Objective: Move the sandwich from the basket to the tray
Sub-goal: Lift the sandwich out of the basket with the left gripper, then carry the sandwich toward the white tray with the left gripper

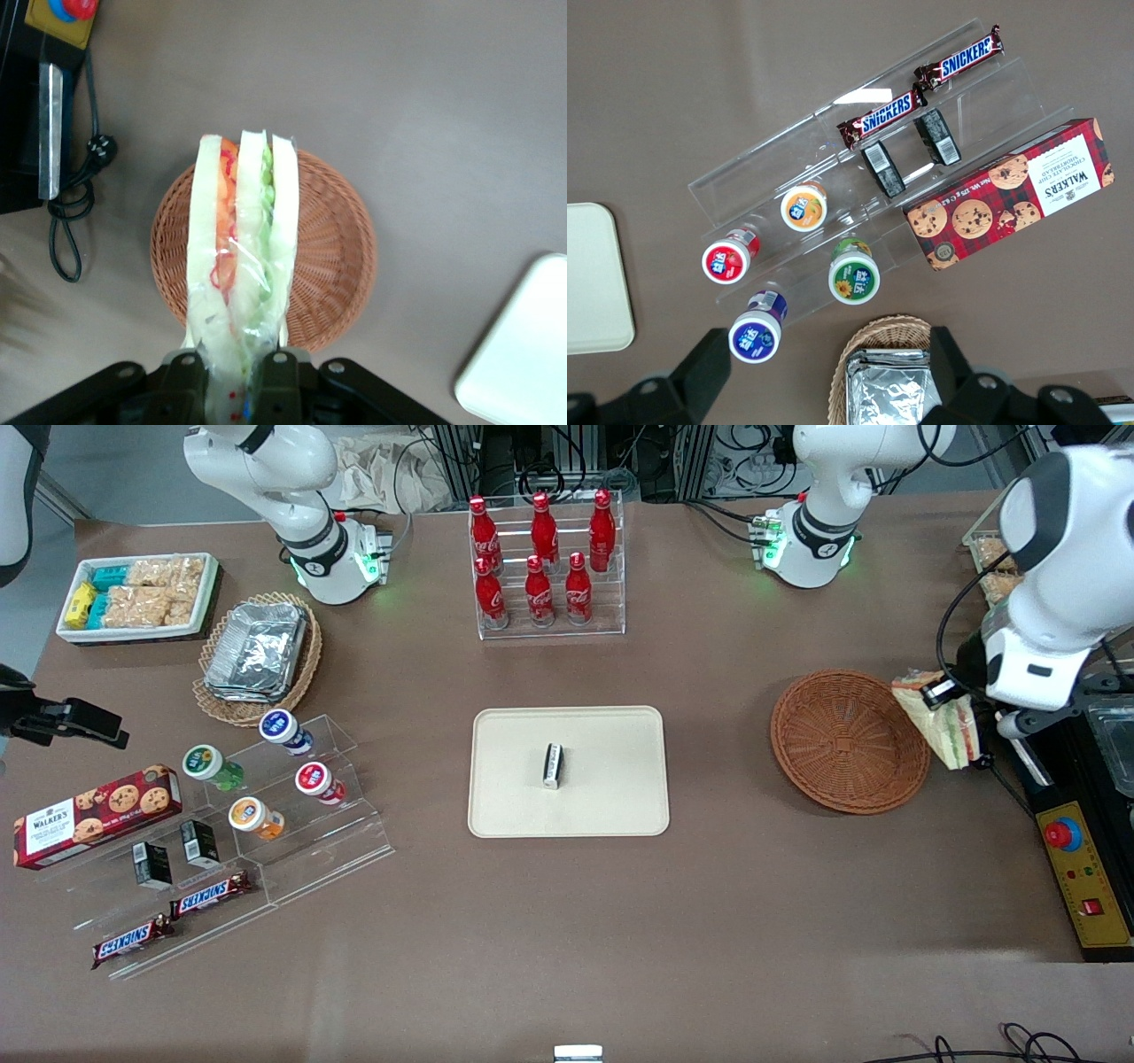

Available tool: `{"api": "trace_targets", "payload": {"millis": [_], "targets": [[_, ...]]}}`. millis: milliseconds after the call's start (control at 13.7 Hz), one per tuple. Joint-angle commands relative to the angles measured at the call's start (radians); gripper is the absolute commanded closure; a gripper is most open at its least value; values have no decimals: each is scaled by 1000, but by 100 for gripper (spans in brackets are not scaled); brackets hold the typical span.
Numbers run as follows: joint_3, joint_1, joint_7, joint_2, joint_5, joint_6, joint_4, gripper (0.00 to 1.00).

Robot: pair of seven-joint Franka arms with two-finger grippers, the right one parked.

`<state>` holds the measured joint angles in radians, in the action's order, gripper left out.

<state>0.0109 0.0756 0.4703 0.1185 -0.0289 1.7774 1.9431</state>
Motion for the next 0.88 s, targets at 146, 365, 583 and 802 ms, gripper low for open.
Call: {"api": "trace_targets", "payload": {"millis": [146, 365, 583, 802], "targets": [[-138, 24, -68, -74, 118, -167, -210, 100], [-259, 24, -32, -95, 121, -159, -214, 100], [-400, 26, 136, -184, 106, -44, -211, 100], [-469, 33, 199, -270, 95, 55, -199, 100]]}}
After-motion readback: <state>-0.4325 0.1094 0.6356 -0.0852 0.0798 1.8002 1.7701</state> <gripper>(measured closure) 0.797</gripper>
